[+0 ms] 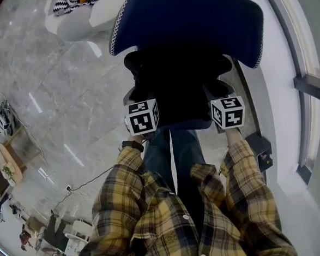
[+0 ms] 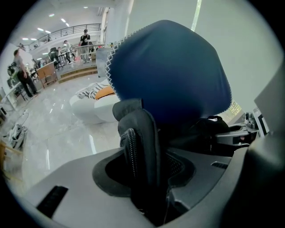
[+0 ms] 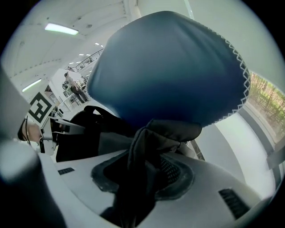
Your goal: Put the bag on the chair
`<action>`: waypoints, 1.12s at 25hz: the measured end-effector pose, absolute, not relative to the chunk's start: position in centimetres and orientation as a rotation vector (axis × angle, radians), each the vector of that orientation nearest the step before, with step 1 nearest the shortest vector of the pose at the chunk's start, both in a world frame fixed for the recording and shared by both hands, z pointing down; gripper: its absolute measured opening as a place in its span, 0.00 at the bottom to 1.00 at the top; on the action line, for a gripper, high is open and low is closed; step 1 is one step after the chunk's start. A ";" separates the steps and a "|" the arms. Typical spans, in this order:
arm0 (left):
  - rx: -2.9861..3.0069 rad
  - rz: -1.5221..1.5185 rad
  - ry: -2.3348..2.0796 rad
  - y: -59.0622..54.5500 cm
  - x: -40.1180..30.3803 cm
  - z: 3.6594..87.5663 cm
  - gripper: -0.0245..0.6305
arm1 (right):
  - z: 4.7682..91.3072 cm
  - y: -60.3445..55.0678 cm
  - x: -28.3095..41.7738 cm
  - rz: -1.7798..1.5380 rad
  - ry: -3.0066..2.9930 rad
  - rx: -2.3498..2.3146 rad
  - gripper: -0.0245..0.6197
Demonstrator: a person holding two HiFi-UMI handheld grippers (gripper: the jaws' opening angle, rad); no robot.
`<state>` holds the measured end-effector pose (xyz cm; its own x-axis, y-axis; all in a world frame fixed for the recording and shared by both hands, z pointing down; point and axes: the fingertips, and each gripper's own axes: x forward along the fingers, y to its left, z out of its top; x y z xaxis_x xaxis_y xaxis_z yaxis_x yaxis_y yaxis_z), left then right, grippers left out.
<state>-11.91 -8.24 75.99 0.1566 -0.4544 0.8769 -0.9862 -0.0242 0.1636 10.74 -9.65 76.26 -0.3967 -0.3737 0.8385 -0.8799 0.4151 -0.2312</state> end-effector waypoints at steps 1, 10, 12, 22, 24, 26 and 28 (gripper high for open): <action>1.604 0.804 -1.422 -8.1 -12.1 75.8 0.29 | 76.2 -9.6 10.7 0.907 -1.957 1.060 0.28; 1.645 0.799 -1.446 -8.8 -12.4 73.7 0.35 | 74.3 -10.1 11.7 0.860 -1.952 1.137 0.39; 1.657 0.803 -1.440 -8.9 -12.2 73.2 0.36 | 73.8 -9.9 11.8 0.863 -1.955 1.153 0.42; 1.648 0.793 -1.464 -8.9 -12.4 71.6 0.38 | 71.6 -9.9 12.2 0.858 -1.969 1.203 0.42; 1.647 0.789 -1.462 -9.1 -12.4 71.2 0.38 | 71.2 -10.1 12.3 0.863 -1.977 1.206 0.41; 1.652 0.795 -1.458 -9.0 -12.3 70.5 0.38 | 70.6 -10.2 12.3 0.872 -1.982 1.212 0.41; 1.662 0.796 -1.454 -9.0 -12.3 69.5 0.38 | 69.7 -10.4 12.3 0.884 -1.991 1.219 0.41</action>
